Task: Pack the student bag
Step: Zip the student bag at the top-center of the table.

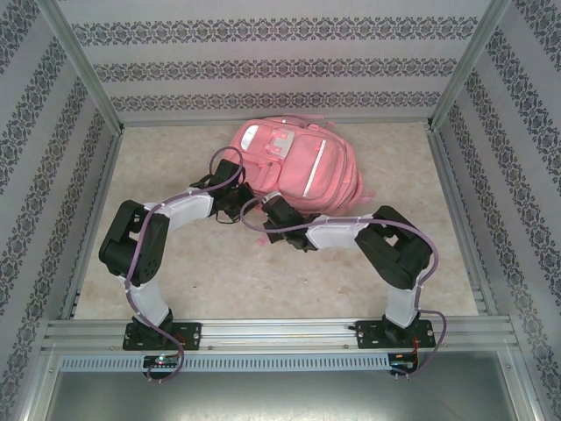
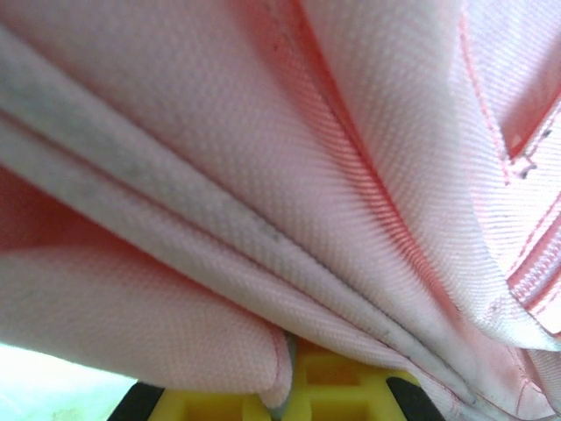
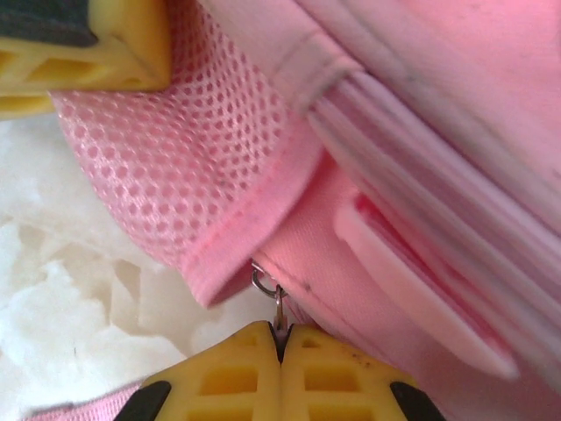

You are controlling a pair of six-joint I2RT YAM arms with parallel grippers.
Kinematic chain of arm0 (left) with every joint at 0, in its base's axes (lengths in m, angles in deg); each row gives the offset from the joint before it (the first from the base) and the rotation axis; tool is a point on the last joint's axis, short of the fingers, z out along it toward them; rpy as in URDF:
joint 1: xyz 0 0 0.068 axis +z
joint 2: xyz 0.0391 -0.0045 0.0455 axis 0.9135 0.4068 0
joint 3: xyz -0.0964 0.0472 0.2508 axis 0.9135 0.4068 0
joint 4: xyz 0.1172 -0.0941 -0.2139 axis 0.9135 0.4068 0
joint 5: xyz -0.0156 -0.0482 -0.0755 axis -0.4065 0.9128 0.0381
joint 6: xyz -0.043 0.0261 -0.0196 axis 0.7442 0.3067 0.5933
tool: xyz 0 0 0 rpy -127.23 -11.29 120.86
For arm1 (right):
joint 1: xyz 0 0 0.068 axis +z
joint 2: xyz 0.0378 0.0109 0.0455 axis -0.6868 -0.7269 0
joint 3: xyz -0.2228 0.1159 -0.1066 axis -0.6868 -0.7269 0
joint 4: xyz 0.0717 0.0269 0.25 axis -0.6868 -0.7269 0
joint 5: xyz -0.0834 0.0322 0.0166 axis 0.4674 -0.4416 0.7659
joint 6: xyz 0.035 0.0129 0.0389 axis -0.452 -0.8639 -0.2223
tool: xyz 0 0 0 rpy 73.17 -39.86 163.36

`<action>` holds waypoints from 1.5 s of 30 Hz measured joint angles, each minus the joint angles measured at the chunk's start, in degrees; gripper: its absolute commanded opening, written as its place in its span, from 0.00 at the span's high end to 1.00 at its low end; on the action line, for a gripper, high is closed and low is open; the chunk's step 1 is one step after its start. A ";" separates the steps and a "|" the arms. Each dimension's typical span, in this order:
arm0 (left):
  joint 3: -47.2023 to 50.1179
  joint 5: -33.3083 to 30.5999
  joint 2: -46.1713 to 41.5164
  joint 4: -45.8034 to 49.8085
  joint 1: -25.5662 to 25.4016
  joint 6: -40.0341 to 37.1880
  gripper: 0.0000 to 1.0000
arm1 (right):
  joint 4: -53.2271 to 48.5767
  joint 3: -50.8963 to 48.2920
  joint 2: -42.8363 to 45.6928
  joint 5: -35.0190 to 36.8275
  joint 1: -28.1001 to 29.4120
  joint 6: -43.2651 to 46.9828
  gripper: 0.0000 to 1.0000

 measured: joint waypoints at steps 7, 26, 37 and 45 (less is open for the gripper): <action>-0.31 -0.20 0.00 0.76 0.39 -0.04 1.00 | -3.41 -3.82 5.99 1.57 -1.53 -2.78 1.00; -6.73 -0.42 0.90 10.05 14.36 -9.33 0.65 | -11.13 -14.03 23.56 3.56 -9.25 -7.43 1.00; -4.09 3.45 -6.29 12.59 6.73 -2.19 0.41 | -11.21 -12.61 23.32 -0.09 -7.69 -10.01 1.00; 1.36 7.10 -7.04 1.99 -7.63 14.21 0.30 | -10.64 -12.50 22.29 -1.60 -6.58 -10.86 1.00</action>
